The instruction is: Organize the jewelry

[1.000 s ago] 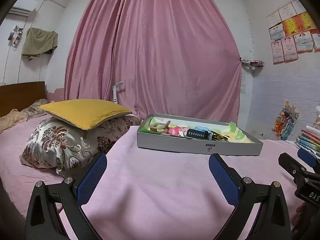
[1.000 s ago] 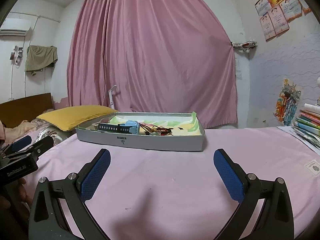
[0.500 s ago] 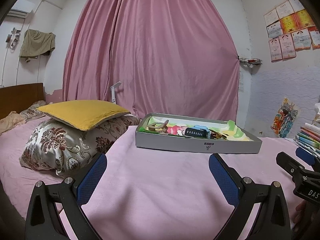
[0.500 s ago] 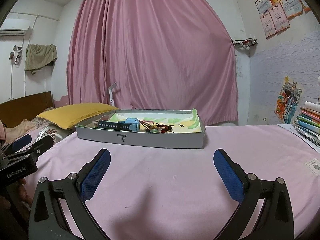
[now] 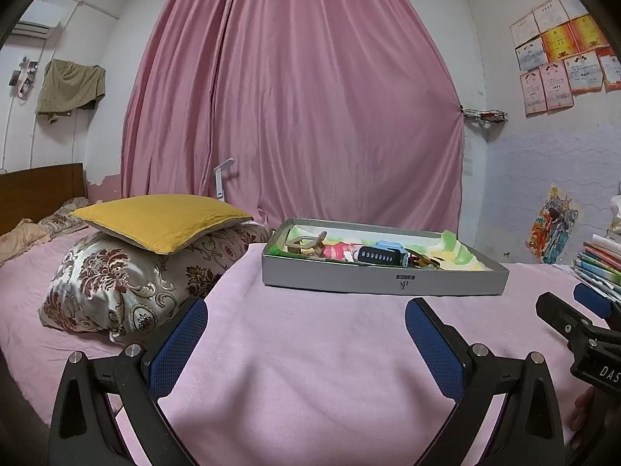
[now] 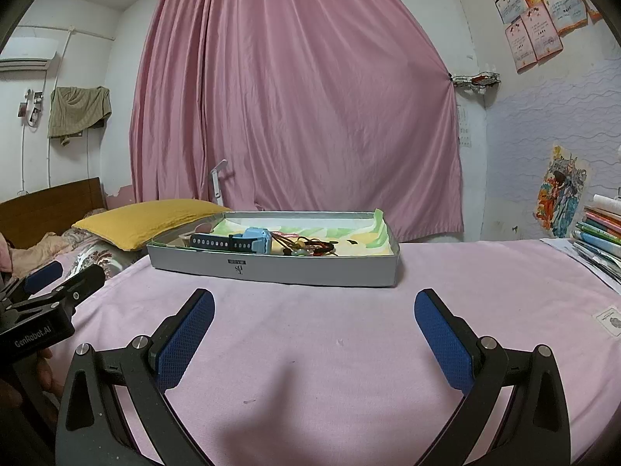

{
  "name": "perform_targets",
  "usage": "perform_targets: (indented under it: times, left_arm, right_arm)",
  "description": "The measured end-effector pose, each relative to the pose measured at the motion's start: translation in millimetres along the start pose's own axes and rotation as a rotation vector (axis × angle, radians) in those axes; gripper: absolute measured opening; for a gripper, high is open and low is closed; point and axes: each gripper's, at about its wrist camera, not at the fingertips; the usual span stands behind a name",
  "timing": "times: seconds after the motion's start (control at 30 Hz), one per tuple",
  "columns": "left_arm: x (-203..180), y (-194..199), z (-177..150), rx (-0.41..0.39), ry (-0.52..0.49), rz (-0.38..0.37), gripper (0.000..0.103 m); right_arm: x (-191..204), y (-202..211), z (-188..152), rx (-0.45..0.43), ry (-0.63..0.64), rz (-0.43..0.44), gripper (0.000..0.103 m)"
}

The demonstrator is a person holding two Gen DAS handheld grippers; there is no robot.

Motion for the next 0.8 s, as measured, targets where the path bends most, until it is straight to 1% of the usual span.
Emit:
perform_targets:
  times: [0.8]
  left_arm:
    - [2.8,-2.2,-1.3,0.013,0.010,-0.015,0.102]
  right_arm:
    - [2.3,0.1,-1.4,0.001,-0.005,0.003,0.101]
Point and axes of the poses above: each gripper's, at about its wrist camera, not at the fingertips, and y roughly against the way its jaws point, x to its left, z to its top, and after that the axes turned 2 degrees about z, right-handed
